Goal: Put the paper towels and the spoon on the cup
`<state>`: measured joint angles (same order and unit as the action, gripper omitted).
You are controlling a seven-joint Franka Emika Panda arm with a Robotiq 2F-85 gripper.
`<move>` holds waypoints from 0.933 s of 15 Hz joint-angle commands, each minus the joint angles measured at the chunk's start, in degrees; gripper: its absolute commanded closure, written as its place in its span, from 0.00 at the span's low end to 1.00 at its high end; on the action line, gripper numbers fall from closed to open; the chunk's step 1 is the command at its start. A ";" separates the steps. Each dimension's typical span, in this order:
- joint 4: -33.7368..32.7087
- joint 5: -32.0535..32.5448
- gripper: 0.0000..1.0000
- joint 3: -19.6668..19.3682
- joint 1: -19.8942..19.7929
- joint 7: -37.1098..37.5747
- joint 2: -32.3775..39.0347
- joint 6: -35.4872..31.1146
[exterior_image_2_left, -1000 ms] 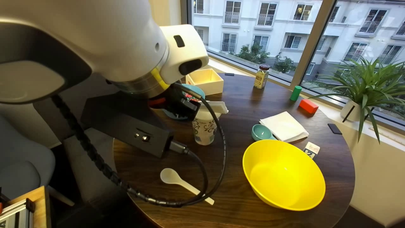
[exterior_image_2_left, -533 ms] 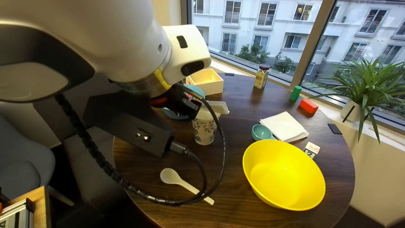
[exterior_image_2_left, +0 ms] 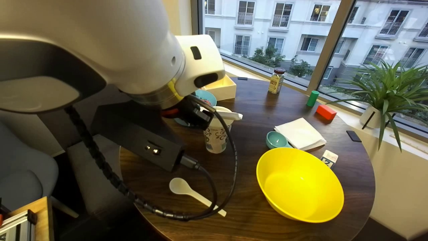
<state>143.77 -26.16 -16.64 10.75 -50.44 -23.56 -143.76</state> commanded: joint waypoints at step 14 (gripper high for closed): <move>-0.78 -0.29 0.00 0.81 -2.03 0.83 0.46 2.47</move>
<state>143.68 -26.18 -16.56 9.44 -50.44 -23.44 -143.74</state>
